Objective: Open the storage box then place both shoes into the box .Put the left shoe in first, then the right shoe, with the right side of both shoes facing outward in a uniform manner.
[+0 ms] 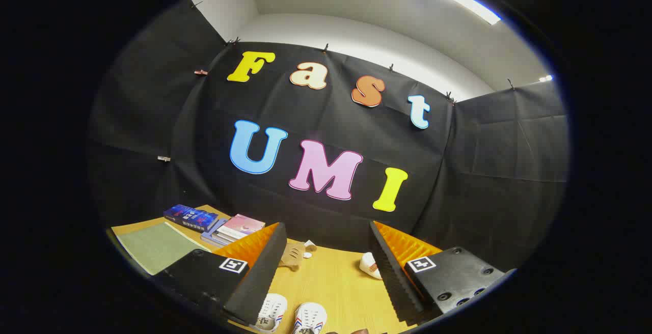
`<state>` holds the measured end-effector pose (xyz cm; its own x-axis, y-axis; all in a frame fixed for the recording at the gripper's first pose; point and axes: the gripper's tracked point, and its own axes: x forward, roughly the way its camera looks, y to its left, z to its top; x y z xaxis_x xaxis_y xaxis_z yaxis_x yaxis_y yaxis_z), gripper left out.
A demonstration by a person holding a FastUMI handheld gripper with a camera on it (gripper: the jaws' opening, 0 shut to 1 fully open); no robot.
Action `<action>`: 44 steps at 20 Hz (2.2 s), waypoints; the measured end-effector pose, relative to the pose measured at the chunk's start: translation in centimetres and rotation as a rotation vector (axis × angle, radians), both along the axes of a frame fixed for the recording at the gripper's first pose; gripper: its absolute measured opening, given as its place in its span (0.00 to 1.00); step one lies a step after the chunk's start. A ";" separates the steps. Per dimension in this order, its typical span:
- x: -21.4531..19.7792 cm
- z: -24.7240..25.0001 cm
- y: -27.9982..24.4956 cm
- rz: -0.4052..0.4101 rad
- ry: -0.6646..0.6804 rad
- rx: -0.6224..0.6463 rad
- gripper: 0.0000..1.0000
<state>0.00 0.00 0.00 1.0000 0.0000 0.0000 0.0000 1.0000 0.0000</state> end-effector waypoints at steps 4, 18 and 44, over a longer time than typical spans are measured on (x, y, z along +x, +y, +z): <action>-0.2 -0.2 -0.2 -0.006 0.003 0.009 0.97; 0.0 -0.4 0.2 0.002 0.012 0.003 0.98; -1.2 -18.1 26.1 0.963 0.904 1.143 0.98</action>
